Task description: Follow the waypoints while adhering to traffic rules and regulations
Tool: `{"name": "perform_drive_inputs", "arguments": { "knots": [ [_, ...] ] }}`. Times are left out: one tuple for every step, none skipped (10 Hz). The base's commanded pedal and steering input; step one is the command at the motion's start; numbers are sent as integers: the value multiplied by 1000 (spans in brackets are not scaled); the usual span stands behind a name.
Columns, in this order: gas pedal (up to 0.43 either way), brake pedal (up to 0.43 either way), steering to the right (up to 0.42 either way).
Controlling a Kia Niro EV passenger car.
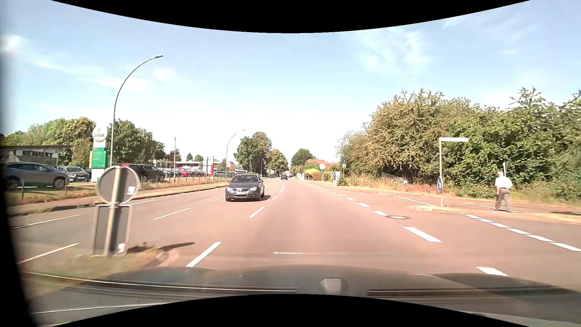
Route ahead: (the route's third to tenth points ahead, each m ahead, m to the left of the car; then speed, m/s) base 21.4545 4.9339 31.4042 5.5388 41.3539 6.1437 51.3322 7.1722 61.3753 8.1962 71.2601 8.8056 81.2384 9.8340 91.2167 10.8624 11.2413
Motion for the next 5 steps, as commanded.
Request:
{"name": "perform_drive_inputs", "arguments": {
  "knots": [
    [189, 6, -10],
    [189, 6, -10],
    [189, 6, -11],
    [189, 6, -10],
    [189, 6, -10]
  ]
}}
